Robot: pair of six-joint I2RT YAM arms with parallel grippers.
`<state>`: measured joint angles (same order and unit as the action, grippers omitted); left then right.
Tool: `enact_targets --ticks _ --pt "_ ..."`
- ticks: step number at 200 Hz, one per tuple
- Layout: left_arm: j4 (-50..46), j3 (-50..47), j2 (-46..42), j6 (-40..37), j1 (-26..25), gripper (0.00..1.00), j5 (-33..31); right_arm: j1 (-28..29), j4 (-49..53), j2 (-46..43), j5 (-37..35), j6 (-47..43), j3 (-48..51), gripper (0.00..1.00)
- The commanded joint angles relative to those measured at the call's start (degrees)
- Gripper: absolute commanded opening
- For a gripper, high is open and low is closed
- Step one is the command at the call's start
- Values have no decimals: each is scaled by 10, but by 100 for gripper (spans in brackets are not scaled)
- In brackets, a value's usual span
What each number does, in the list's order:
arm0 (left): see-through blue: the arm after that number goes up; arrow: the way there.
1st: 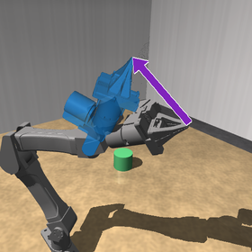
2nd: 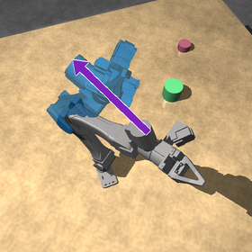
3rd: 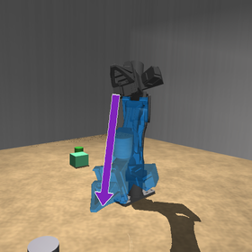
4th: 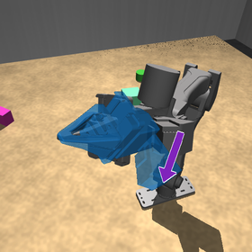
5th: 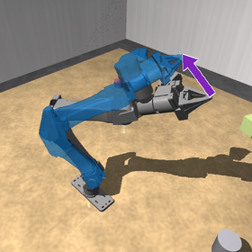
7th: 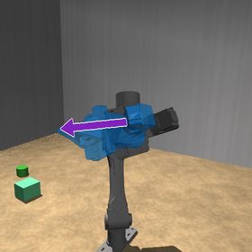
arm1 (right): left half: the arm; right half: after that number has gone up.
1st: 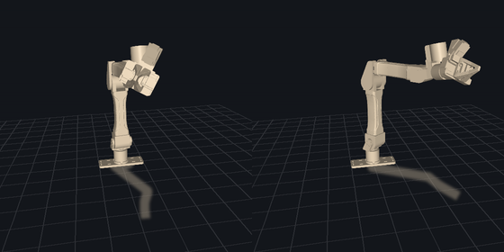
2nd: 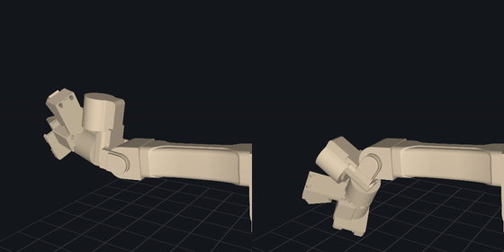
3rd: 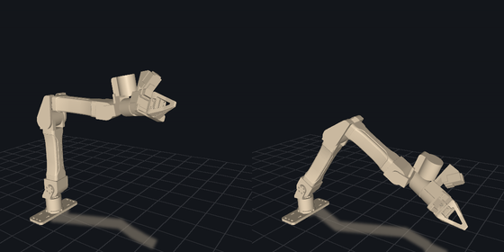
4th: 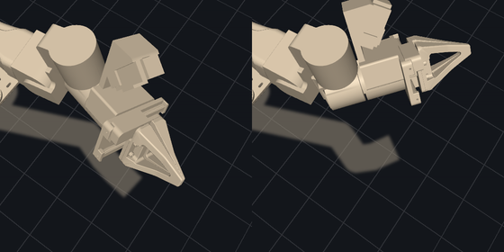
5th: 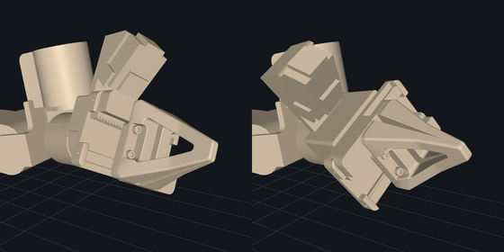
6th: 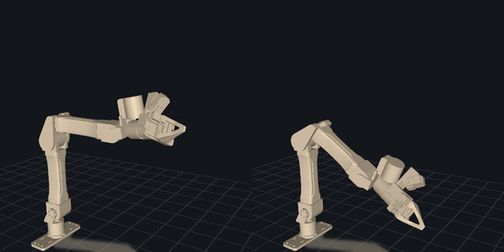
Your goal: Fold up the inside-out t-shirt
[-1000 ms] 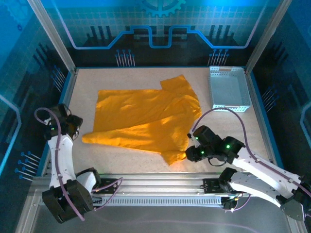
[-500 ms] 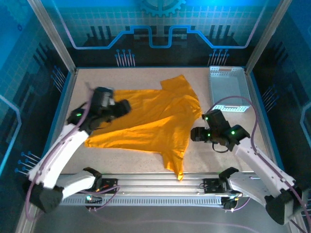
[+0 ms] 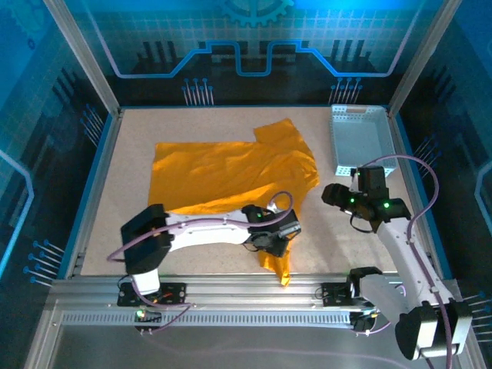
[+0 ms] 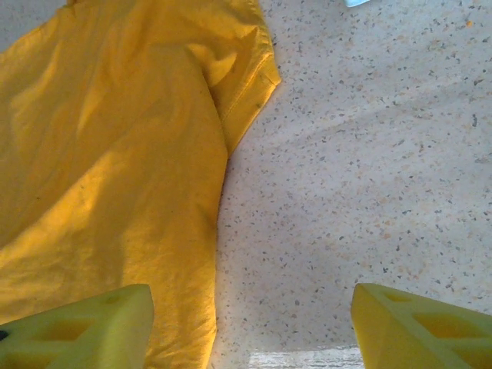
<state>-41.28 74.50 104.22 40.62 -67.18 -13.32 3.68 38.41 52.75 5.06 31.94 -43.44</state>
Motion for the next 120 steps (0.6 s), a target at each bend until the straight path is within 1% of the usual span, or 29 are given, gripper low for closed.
enact_targets --ticks 1,17,29,48,66,75,83,87,109,120 --pt "6 31 42 17 1 69 1 -7 -19 -18 43 -11 10 70" --pt "-8 37 67 23 7 68 -17 -7 -23 -16 49 -12 15 70" --pt "-12 31 81 30 19 66 -18 -6 -25 -10 49 -14 19 70" --pt "-12 0 85 39 41 55 -29 1 -31 3 50 -16 21 69" --pt "-15 -42 72 41 61 46 -48 25 -39 20 37 -20 16 69" --pt "-13 -68 58 42 73 40 -53 43 -40 33 25 -23 8 69" --pt "-8 -98 40 44 85 32 -57 61 -43 49 12 -26 1 69" --pt "-5 -116 29 46 92 30 -57 71 -45 58 6 -27 -3 69" --pt "23 -213 -51 47 133 25 -60 124 -57 114 -24 -34 -34 69" --pt "26 -253 -98 50 148 25 -73 147 -65 146 -44 -37 -50 69"
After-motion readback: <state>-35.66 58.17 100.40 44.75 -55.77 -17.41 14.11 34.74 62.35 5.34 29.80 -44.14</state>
